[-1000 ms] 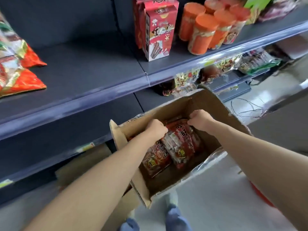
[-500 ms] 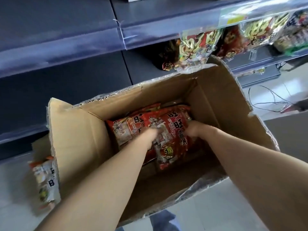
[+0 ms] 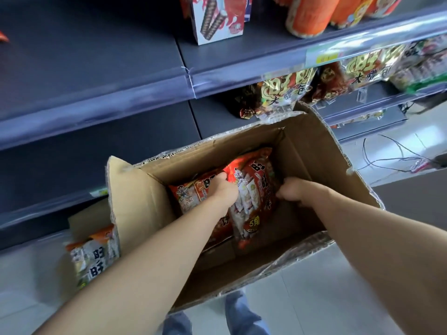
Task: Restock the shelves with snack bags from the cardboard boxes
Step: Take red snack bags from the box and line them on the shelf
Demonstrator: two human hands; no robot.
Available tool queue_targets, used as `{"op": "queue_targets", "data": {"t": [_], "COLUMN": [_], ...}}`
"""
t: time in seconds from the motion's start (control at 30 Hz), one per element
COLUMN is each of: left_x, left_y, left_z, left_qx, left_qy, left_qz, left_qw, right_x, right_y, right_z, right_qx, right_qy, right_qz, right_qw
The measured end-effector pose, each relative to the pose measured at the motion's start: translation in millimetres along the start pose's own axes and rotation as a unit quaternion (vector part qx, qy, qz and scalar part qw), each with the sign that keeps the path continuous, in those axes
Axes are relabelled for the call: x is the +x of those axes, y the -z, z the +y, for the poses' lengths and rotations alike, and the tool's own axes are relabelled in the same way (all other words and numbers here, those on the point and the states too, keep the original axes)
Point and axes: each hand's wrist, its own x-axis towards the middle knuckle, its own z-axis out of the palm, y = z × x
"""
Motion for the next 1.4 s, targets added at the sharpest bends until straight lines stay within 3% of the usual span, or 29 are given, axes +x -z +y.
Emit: {"op": "queue_targets", "data": {"t": [0.23, 0.37, 0.5, 0.6, 0.7, 0.83, 1.03, 1.17, 1.4], "left_x": [-59.7, -102.6, -129.8, -139.4, -141.7, -142.6, -118.7, -104.2, -42.7], "left_y": [91.5, 146.1, 207.1, 255.5, 300.3, 346.4, 397.5, 419.9, 437.3], "left_z": [26.7, 30.0, 24.7, 21.4, 20.3, 24.7, 40.5, 63.8, 106.1], "left_qx": [-0.007, -0.017, -0.043, -0.109, -0.146, -0.108, -0.182, -0.226, -0.209], "left_qy": [-0.134, -0.202, -0.264, -0.276, -0.296, -0.302, -0.25, -0.242, -0.244], "left_qz": [-0.067, -0.136, -0.127, -0.092, 0.004, 0.135, 0.134, 0.075, 0.103], "left_qw": [0.989, 0.97, 0.955, 0.95, 0.944, 0.937, 0.942, 0.941, 0.941], "right_x": [-61.8, -102.0, -156.5, -193.4, -221.6, -243.7, -241.2, -223.1, -172.0], "right_y": [0.4, 0.4, -3.1, -8.8, -9.6, -1.5, 13.9, 23.3, 51.2], "right_z": [-28.6, -44.5, -58.9, -90.3, -136.9, -201.6, -276.8, -316.6, -372.3], "right_qx": [0.195, 0.337, 0.42, 0.397, 0.371, 0.371, 0.354, 0.385, 0.384], "right_qy": [-0.018, -0.018, 0.022, 0.055, 0.092, 0.155, 0.228, 0.261, 0.268], "right_qz": [0.041, 0.062, 0.021, -0.008, 0.001, 0.098, 0.264, 0.29, 0.304], "right_qw": [0.98, 0.939, 0.907, 0.916, 0.924, 0.91, 0.868, 0.836, 0.83]}}
